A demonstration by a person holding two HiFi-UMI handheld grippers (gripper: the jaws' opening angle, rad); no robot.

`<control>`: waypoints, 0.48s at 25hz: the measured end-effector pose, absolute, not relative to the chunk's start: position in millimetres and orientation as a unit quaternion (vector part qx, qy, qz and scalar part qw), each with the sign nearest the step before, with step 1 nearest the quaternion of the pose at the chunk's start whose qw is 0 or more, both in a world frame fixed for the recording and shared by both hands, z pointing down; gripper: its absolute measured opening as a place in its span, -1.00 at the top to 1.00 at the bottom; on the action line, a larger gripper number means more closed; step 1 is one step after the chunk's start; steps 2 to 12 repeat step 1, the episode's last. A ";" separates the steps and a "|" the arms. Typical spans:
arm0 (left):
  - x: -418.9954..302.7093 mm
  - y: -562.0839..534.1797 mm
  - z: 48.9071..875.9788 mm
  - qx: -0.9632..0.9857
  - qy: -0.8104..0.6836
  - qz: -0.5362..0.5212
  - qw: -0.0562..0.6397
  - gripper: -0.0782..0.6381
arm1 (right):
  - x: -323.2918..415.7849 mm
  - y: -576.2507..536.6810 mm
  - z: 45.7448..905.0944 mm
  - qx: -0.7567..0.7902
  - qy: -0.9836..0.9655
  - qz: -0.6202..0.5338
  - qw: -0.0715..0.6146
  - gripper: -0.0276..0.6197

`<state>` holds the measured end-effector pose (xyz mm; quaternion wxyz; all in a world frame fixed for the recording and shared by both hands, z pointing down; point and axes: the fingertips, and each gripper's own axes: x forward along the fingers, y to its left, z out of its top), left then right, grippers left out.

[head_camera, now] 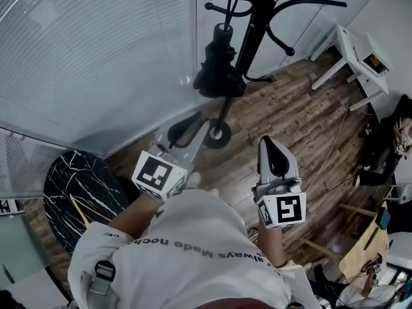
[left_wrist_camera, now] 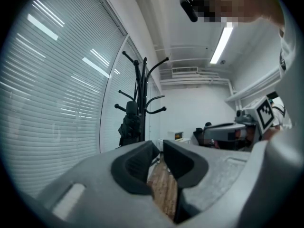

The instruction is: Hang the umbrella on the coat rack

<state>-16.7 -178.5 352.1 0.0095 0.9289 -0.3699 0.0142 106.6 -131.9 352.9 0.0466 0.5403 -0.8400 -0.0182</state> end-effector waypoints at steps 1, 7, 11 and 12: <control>-16.7 -179.3 352.1 0.929 -0.370 0.014 0.010 0.57 | 106.8 -132.5 352.8 0.540 -0.840 -0.019 0.047 0.91; -16.7 -179.3 352.1 0.929 -0.370 0.014 0.010 0.57 | 106.8 -132.5 352.8 0.540 -0.840 -0.019 0.047 0.91; -16.7 -179.3 352.1 0.929 -0.370 0.014 0.010 0.57 | 106.8 -132.5 352.8 0.540 -0.840 -0.019 0.047 0.91; -16.7 -179.3 352.1 0.929 -0.370 0.014 0.010 0.57 | 106.8 -132.5 352.8 0.540 -0.840 -0.019 0.047 0.91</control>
